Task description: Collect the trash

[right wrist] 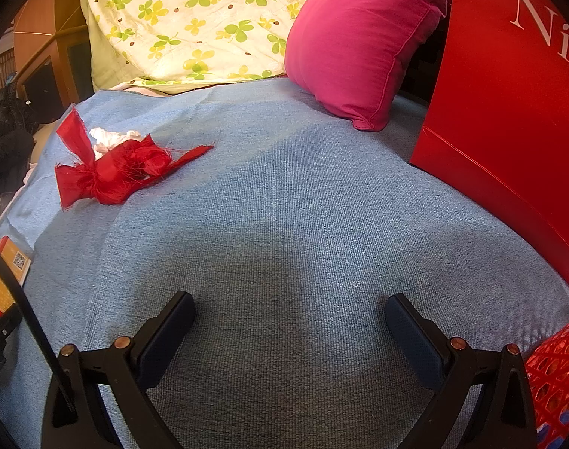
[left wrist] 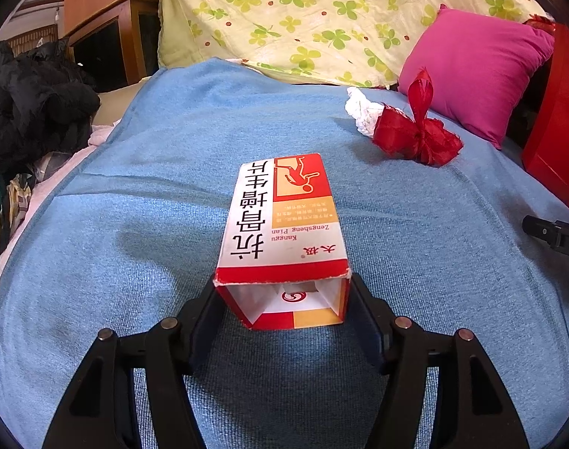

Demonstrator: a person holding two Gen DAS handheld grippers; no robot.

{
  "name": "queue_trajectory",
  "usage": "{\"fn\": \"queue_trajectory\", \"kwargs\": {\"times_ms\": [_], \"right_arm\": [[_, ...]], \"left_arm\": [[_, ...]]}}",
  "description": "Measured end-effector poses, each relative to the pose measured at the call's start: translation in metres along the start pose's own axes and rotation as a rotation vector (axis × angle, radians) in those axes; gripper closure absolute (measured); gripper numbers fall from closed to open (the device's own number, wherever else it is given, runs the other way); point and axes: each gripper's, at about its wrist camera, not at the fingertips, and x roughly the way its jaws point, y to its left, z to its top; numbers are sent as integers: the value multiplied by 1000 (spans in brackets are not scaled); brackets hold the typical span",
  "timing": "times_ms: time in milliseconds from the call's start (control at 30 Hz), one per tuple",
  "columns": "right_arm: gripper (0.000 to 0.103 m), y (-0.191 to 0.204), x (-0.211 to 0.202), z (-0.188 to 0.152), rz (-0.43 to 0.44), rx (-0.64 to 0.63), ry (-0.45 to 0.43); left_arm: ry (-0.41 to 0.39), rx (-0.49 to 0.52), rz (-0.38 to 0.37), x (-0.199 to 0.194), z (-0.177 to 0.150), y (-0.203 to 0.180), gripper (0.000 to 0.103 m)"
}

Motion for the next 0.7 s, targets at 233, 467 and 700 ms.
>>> {"fn": "queue_trajectory", "kwargs": {"times_ms": [233, 467, 700], "right_arm": [[0, 0, 0, 0, 0, 0, 0], [0, 0, 0, 0, 0, 0, 0], [0, 0, 0, 0, -1, 0, 0]], "left_arm": [[7, -4, -1, 0, 1, 0, 37], [23, -21, -5, -5, 4, 1, 36], [9, -57, -79, -25, 7, 4, 33]]}}
